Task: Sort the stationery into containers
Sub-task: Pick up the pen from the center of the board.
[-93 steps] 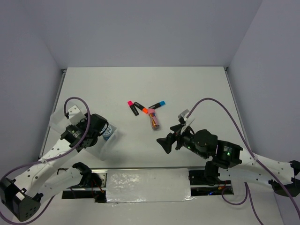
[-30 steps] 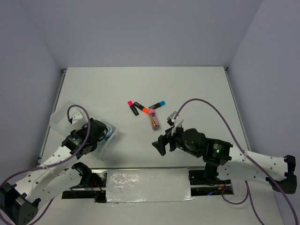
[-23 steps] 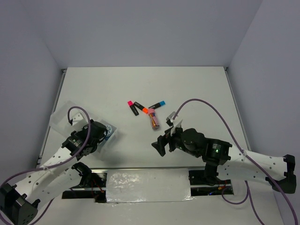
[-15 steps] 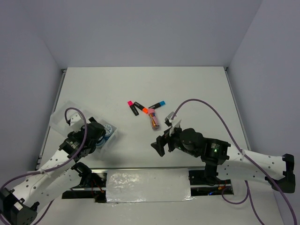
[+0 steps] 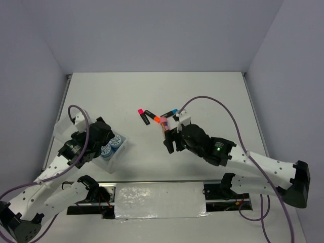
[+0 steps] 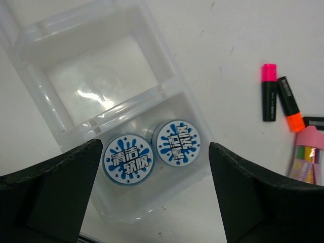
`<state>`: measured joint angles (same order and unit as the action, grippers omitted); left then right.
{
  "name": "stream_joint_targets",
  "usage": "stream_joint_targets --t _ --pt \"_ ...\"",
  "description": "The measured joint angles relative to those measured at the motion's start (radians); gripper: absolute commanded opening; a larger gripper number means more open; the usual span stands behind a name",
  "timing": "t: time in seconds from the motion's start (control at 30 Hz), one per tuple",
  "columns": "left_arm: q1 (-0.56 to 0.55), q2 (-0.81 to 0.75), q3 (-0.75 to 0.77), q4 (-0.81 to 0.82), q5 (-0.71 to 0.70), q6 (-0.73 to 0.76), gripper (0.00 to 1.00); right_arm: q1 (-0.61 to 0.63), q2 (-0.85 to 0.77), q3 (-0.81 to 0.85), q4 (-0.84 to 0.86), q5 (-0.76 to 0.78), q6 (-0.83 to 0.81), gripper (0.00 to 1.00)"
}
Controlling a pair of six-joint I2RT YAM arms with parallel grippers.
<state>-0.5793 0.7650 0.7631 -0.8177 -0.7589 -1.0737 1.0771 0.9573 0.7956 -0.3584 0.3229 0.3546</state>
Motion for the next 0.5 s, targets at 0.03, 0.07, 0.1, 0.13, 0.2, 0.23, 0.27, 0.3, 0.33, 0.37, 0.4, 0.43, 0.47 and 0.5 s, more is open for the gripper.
stream_joint_targets --t 0.03,0.07,0.1,0.13,0.2,0.23,0.27,0.3,0.33,0.37,0.4,0.43,0.47,0.5 --pt "0.0 0.013 0.038 -0.013 0.003 0.007 0.99 -0.024 0.033 0.021 -0.011 0.001 0.007 0.75" --pt "0.0 0.019 0.069 -0.024 0.005 0.022 0.99 -0.04 0.072 0.045 -0.019 0.002 0.012 0.69" --pt "0.0 0.024 0.097 -0.032 0.01 0.032 0.99 -0.047 0.106 0.068 -0.027 0.002 0.015 0.64" --pt "0.0 0.024 0.121 -0.037 0.019 0.052 0.99 -0.05 0.143 0.094 -0.038 0.0 0.019 0.6" --pt "0.0 0.023 0.168 -0.055 0.037 0.08 0.99 -0.057 0.226 0.155 -0.047 -0.011 0.013 0.55" --pt "0.0 0.022 0.19 -0.058 0.047 0.093 0.99 -0.06 0.271 0.192 -0.051 -0.018 0.007 0.54" --pt "0.0 0.018 0.205 -0.06 0.058 0.111 0.99 -0.062 0.326 0.238 -0.059 -0.026 0.002 0.52" --pt "0.0 0.012 0.221 -0.058 0.076 0.138 0.99 -0.068 0.392 0.3 -0.077 -0.031 -0.007 0.51" --pt "0.0 0.006 0.231 -0.055 0.092 0.164 0.99 -0.075 0.465 0.363 -0.08 -0.045 -0.013 0.52" --pt "0.0 -0.002 0.241 -0.051 0.113 0.195 0.99 -0.087 0.533 0.424 -0.087 -0.053 -0.018 0.52" --pt "0.0 -0.008 0.249 -0.047 0.13 0.222 0.99 -0.099 0.608 0.49 -0.092 -0.069 -0.026 0.52" --pt "0.0 -0.013 0.257 -0.044 0.145 0.246 0.99 -0.113 0.675 0.544 -0.093 -0.082 -0.032 0.52" --pt "0.0 -0.017 0.266 -0.046 0.155 0.267 0.99 -0.13 0.745 0.602 -0.113 -0.096 -0.039 0.52" --pt "0.0 -0.017 0.274 -0.051 0.159 0.286 0.99 -0.143 0.808 0.66 -0.138 -0.101 -0.044 0.52"
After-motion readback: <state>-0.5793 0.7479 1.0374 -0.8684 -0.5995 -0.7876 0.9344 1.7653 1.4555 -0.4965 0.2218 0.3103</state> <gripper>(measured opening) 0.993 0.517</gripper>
